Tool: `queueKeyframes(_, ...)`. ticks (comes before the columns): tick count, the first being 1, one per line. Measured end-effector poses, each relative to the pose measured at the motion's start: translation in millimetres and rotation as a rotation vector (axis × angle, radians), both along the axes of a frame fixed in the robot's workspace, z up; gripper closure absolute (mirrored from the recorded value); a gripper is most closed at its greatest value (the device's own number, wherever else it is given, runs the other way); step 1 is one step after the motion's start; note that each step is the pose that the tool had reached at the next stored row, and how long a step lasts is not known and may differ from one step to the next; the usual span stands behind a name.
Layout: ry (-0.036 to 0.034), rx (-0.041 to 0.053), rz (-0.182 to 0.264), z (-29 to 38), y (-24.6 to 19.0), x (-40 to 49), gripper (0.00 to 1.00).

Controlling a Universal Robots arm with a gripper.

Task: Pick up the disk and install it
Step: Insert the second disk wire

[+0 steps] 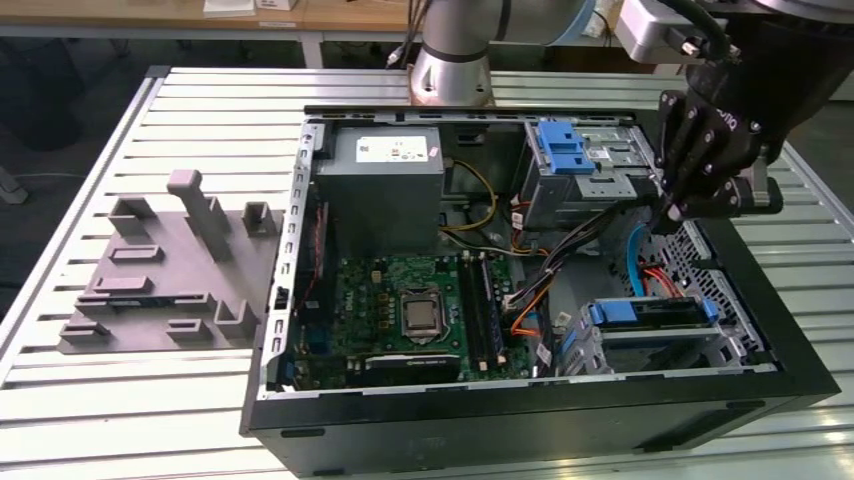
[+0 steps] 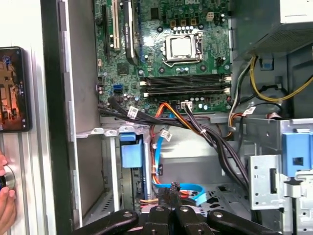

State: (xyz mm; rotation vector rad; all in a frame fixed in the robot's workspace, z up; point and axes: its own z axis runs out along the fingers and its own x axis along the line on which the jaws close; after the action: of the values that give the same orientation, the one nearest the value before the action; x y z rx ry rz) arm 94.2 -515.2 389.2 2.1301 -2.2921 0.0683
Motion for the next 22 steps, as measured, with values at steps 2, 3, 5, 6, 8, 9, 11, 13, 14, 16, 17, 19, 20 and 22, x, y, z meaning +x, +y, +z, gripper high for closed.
queueKeyframes(2,0.0000,-0.0028,0.000,0.0,3.5,0.3,0.89)
queueKeyframes(3,0.0000,-0.0048,0.000,0.0,5.2,0.4,0.89)
queueKeyframes(5,0.0001,-0.0093,0.000,0.1,8.6,0.7,0.89)
queueKeyframes(6,0.0001,-0.0124,0.000,0.0,10.3,0.8,0.89)
queueKeyframes(8,0.0000,-0.0219,0.000,0.0,13.7,0.9,0.89)
queueKeyframes(9,0.0001,-0.0287,0.000,0.0,15.5,1.0,0.89)
queueKeyframes(11,0.0002,-0.0431,0.000,0.0,19.5,1.3,0.83)
queueKeyframes(13,0.0003,-0.0586,0.000,-0.2,23.2,1.5,0.76)
queueKeyframes(14,0.0005,-0.0647,0.000,-0.3,24.6,1.7,0.76)
queueKeyframes(16,0.0009,-0.0709,0.000,-0.9,27.1,2.2,0.76)
queueKeyframes(17,0.0012,-0.0722,0.000,-1.3,28.2,2.5,0.76)
queueKeyframes(19,0.0017,-0.0724,0.000,-2.6,29.5,2.9,0.75)
queueKeyframes(20,0.0018,-0.0723,0.000,-3.5,29.7,3.0,0.69)
queueKeyframes(22,0.0018,-0.0725,0.000,-5.9,29.9,3.3,0.69)
